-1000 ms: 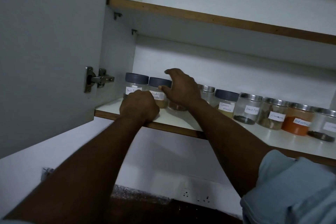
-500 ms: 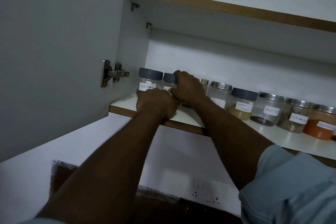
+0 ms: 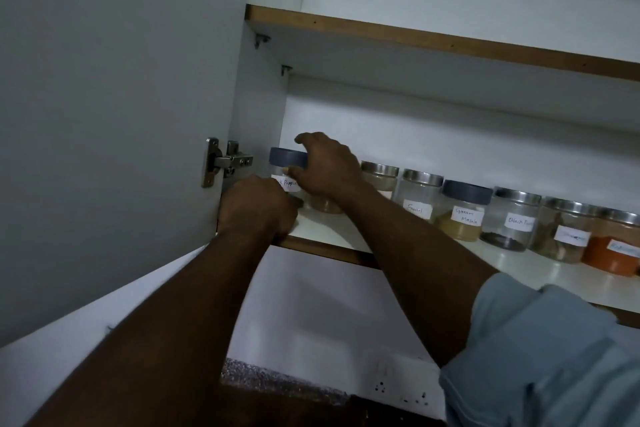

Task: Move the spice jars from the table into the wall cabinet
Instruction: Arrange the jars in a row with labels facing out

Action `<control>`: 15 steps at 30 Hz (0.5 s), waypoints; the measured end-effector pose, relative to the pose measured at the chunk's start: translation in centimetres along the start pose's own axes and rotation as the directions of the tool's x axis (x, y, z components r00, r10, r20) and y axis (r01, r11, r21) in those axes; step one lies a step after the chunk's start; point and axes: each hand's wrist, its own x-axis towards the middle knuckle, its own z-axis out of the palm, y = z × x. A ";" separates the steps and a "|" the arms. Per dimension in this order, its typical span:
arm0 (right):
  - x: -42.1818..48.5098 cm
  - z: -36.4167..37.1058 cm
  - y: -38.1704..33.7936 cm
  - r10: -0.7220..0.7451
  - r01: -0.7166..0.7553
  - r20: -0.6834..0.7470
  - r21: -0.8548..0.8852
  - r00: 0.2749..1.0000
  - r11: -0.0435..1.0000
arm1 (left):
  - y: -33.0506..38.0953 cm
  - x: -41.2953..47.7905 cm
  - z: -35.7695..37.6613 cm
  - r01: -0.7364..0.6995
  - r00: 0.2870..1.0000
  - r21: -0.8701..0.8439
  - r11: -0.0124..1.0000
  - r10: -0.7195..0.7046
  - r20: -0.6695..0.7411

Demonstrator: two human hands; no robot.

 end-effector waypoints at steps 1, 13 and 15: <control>0.3 0.5 -0.4 0.007 -0.006 0.034 -0.001 0.999 1.000 | 0.1 0.0 0.0 -0.021 1.000 0.034 0.999 0.020 0.016; 1.8 4.3 -0.9 0.080 -0.084 0.063 0.068 0.995 0.994 | 0.6 1.4 0.2 -0.089 0.979 0.158 0.983 0.058 0.196; 1.9 4.4 -0.9 0.086 -0.091 0.073 0.063 0.994 0.994 | 0.6 1.5 0.2 -0.077 0.977 0.144 0.987 0.046 0.208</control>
